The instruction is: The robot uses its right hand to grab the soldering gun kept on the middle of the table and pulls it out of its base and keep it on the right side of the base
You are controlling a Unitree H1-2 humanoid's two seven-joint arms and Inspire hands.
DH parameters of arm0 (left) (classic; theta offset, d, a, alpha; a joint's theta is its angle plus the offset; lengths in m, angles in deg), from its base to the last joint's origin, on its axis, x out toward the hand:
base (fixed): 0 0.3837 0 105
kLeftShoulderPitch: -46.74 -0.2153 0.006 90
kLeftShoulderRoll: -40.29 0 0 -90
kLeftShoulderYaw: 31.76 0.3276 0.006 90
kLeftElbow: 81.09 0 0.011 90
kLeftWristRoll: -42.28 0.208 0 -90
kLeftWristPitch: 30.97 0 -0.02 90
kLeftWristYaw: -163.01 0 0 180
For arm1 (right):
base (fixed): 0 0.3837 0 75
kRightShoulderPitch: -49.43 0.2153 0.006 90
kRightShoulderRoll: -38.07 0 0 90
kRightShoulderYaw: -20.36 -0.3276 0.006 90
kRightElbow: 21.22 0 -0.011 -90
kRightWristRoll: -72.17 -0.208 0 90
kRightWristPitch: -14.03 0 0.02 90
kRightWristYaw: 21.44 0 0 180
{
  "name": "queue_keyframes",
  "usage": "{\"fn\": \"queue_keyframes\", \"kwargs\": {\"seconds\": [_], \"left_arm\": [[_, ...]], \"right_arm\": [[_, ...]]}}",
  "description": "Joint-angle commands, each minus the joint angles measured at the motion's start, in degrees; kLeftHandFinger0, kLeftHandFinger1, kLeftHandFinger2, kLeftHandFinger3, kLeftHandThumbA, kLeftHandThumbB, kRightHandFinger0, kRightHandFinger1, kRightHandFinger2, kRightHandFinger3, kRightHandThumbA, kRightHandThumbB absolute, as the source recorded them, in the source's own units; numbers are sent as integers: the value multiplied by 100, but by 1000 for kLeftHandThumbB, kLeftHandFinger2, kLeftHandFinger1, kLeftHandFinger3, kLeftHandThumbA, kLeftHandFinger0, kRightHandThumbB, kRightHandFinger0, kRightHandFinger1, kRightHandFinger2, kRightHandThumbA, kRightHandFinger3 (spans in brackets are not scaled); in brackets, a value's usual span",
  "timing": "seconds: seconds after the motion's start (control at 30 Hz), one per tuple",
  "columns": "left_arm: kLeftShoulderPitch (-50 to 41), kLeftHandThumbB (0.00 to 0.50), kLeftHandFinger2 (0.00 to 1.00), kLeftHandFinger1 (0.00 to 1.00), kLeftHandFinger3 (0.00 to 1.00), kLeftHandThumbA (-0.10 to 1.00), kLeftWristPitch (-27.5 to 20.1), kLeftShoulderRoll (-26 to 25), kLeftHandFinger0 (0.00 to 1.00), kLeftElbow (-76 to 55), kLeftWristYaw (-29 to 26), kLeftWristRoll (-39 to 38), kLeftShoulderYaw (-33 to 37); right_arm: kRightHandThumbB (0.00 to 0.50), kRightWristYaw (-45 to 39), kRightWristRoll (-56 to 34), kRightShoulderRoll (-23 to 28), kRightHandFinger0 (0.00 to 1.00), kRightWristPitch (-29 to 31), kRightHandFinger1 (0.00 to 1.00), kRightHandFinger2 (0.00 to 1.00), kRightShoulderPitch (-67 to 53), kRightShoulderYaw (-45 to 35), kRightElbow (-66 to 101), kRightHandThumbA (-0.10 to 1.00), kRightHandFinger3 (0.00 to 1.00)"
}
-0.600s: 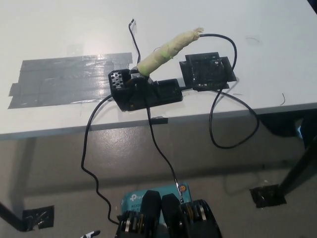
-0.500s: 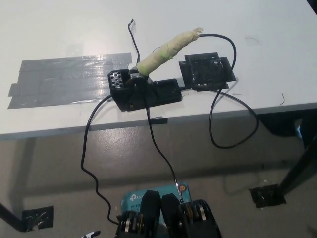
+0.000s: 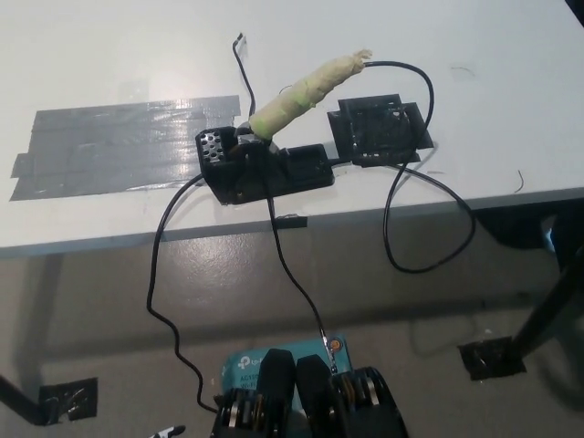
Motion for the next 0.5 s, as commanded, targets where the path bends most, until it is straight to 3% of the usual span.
{"fn": "queue_keyframes", "kwargs": {"seconds": [0.0, 0.13, 0.2, 0.27, 0.33, 0.47], "left_arm": [[34, 231, 955, 835, 1000, 473, 105, -69, 752, -188, 95, 41, -73], [83, 228, 967, 838, 1000, 496, 106, -111, 763, -203, 146, 73, -54], [88, 240, 960, 832, 1000, 505, 106, -125, 751, -213, 160, 97, -52], [88, 246, 970, 840, 1000, 514, 106, -118, 757, -192, 181, 107, -56], [70, 245, 984, 855, 1000, 519, 106, -120, 776, -213, 195, 136, -51], [40, 241, 1000, 882, 1000, 500, 106, -126, 809, -239, 217, 106, -89]], "right_arm": [[208, -729, 830, -258, 1000, -80, 1000, 1000, 1218, 606, -395, 471, 1000], [245, -742, 968, -656, 1000, -80, 1000, 1000, 1896, 1211, -1118, 537, 1000], [234, -727, 1087, -703, 1000, -51, 1000, 1000, 2299, 1779, -1613, 469, 1000], [243, -637, 1108, -759, 1000, 252, 1000, 1000, 2494, 1987, -2014, 399, 1000], [218, -562, 1082, -776, 1000, 461, 1000, 1000, 2642, 2121, -2330, 352, 1000], [223, -518, 1363, -847, 1000, 972, 1000, 1000, 3313, 2584, -3154, 366, 1000]]}}
